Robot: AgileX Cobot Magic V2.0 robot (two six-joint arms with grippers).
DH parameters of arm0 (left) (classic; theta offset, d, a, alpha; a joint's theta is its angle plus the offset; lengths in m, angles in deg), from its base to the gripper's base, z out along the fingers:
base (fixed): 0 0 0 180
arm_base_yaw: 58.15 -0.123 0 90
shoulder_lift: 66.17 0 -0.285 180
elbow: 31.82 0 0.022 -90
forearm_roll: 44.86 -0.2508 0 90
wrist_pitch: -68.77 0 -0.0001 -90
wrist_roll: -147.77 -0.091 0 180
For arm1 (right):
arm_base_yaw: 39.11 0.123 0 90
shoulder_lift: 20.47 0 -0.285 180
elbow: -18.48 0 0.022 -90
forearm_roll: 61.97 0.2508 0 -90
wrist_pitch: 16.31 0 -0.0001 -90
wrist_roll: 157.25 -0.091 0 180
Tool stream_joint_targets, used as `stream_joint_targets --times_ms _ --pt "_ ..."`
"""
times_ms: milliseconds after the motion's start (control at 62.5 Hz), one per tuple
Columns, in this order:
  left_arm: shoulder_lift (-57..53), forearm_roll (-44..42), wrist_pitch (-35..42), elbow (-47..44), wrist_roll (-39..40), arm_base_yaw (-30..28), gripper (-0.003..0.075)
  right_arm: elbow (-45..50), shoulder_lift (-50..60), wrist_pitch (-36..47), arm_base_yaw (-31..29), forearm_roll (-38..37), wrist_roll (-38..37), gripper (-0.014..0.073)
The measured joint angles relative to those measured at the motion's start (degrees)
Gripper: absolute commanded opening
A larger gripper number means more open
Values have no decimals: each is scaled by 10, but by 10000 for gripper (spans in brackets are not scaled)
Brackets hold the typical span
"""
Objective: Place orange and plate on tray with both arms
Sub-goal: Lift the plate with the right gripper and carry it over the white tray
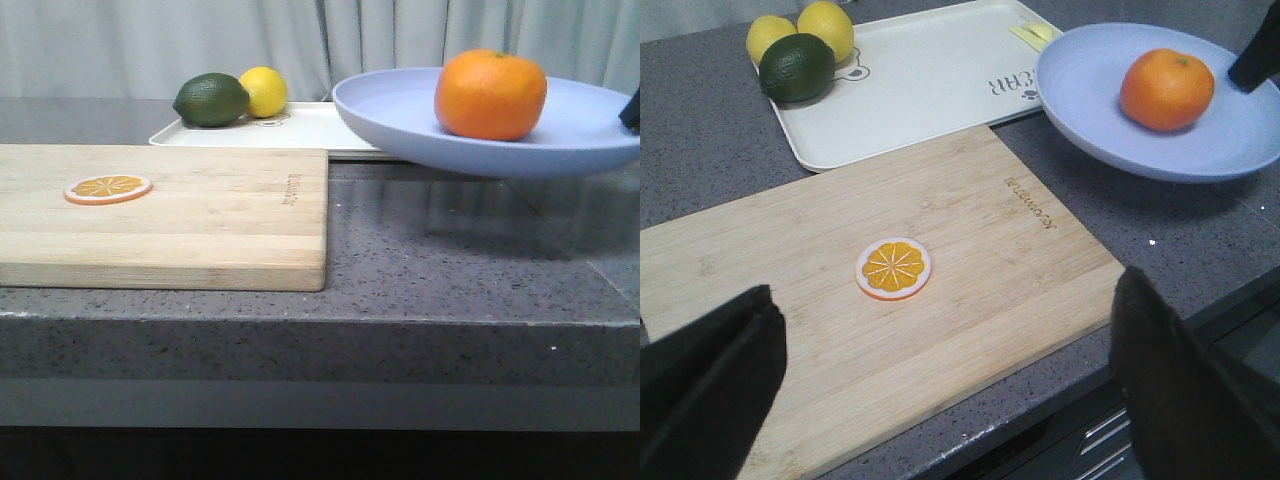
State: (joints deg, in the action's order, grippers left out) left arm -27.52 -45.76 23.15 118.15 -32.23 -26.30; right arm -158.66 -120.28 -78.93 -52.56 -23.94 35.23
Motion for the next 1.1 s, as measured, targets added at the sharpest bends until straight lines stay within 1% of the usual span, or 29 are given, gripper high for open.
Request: stream_joint_targets --times_ms 128,256,368,512,672,785,897,993,1105 --pt "0 0 0 0 0 0 641 -58 -27 0 15 0 -27 -109" --pt "0 2 0 0 0 0 641 -124 -81 -4 46 0 -55 -109" --pt "0 3 0 0 0 0 641 -195 -136 -7 74 -5 -86 -109" --pt "0 3 0 0 0 0 640 -307 -214 -11 103 -20 -133 -109" --pt "0 3 0 0 0 0 640 -432 -290 -12 128 -60 -202 -109" --pt "0 3 0 0 0 0 640 -496 -332 -18 144 -94 -244 -109" --pt "0 3 0 0 0 0 640 -538 -366 -22 155 -104 -268 -106" --pt "0 3 0 0 0 0 640 -550 -381 -22 161 -104 -286 -71" --pt "0 3 0 0 0 0 640 -554 -389 -22 163 -105 -294 33"
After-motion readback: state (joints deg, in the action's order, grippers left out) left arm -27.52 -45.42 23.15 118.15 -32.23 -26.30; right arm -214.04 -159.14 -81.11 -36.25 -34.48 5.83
